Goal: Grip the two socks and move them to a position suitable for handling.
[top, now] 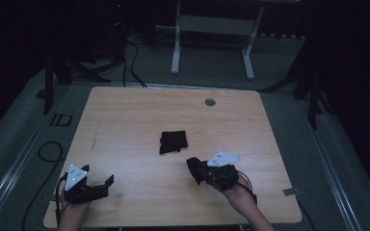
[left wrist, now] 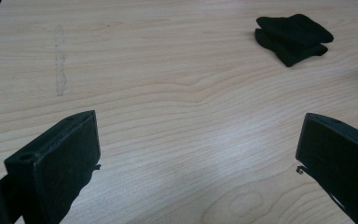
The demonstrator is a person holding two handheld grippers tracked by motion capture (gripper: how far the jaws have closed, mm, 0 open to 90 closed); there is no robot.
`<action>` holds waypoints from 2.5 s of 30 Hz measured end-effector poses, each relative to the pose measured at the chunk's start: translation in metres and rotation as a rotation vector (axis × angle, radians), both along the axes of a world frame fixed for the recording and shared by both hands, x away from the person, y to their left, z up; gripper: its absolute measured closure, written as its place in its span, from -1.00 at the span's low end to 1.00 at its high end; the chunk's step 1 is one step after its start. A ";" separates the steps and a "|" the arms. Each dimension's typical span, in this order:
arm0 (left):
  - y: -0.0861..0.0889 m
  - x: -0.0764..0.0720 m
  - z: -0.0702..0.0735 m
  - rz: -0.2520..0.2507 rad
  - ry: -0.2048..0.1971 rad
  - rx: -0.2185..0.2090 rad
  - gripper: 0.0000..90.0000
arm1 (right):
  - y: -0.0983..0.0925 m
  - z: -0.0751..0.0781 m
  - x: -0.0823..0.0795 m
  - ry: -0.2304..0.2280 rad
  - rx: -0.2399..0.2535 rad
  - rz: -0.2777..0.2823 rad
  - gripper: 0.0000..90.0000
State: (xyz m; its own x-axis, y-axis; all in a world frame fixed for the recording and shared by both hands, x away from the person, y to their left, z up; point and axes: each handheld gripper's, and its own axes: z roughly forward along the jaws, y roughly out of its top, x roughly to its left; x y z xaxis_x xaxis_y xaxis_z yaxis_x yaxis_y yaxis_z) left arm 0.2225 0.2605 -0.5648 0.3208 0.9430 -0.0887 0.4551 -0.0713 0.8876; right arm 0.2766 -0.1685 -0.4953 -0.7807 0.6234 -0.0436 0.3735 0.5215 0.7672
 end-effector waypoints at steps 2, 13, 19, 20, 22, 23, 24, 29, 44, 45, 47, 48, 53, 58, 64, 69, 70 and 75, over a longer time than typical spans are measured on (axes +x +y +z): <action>-0.001 0.000 0.000 -0.005 0.002 -0.006 -1.00 | -0.002 -0.009 -0.003 0.000 -0.011 -0.029 0.72; -0.005 0.001 0.000 -0.018 0.000 0.001 -1.00 | 0.002 -0.057 0.002 0.089 -0.085 -0.068 0.67; -0.007 0.001 0.000 -0.028 0.000 -0.002 -1.00 | 0.002 -0.063 0.000 0.070 -0.091 -0.081 0.61; -0.008 0.001 0.000 -0.030 0.000 -0.002 -1.00 | 0.002 -0.063 0.000 0.076 -0.081 -0.085 0.58; -0.009 0.001 0.000 -0.032 0.001 0.000 -1.00 | 0.001 -0.063 0.001 0.088 -0.076 -0.089 0.45; -0.010 0.001 0.000 -0.034 0.002 -0.002 -1.00 | 0.001 -0.062 0.002 0.099 -0.075 -0.087 0.34; -0.010 0.001 0.000 -0.034 0.002 -0.002 -1.00 | 0.000 -0.058 0.002 0.118 -0.064 -0.073 0.23; -0.013 0.002 0.000 -0.042 0.011 -0.006 -1.00 | -0.016 -0.025 -0.001 0.056 -0.009 -0.089 -0.11; -0.057 0.000 0.001 -0.199 0.053 -0.004 -1.00 | -0.002 -0.061 0.000 0.067 -0.142 -0.061 0.35; -0.060 0.000 0.001 -0.210 0.059 -0.011 -1.00 | -0.002 -0.061 0.000 0.056 -0.147 -0.065 0.50; -0.065 0.002 0.001 -0.228 0.076 -0.037 -1.00 | -0.001 -0.061 0.002 0.044 -0.162 -0.064 0.67; -0.068 0.003 0.002 -0.238 0.090 -0.045 -1.00 | -0.001 -0.060 0.003 0.047 -0.165 -0.058 0.70; -0.084 0.005 0.003 -0.288 0.110 -0.028 -0.91 | -0.004 -0.046 0.004 0.060 -0.085 -0.029 0.73; -0.105 0.007 0.008 -0.375 0.105 -0.023 -0.46 | -0.005 -0.003 -0.012 0.009 0.056 0.039 0.73; -0.134 0.008 0.033 -0.578 0.075 -0.087 0.24 | 0.010 0.022 -0.030 -0.033 0.082 0.152 0.72; -0.155 0.009 0.046 -0.717 0.074 -0.109 0.29 | 0.018 0.025 -0.033 -0.019 0.093 0.188 0.72; -0.159 0.009 0.048 -0.726 0.069 -0.098 0.23 | 0.019 0.026 -0.033 -0.011 0.092 0.199 0.72; -0.164 0.009 0.052 -0.755 0.047 -0.089 0.19 | 0.024 0.024 -0.037 -0.017 0.074 0.225 0.71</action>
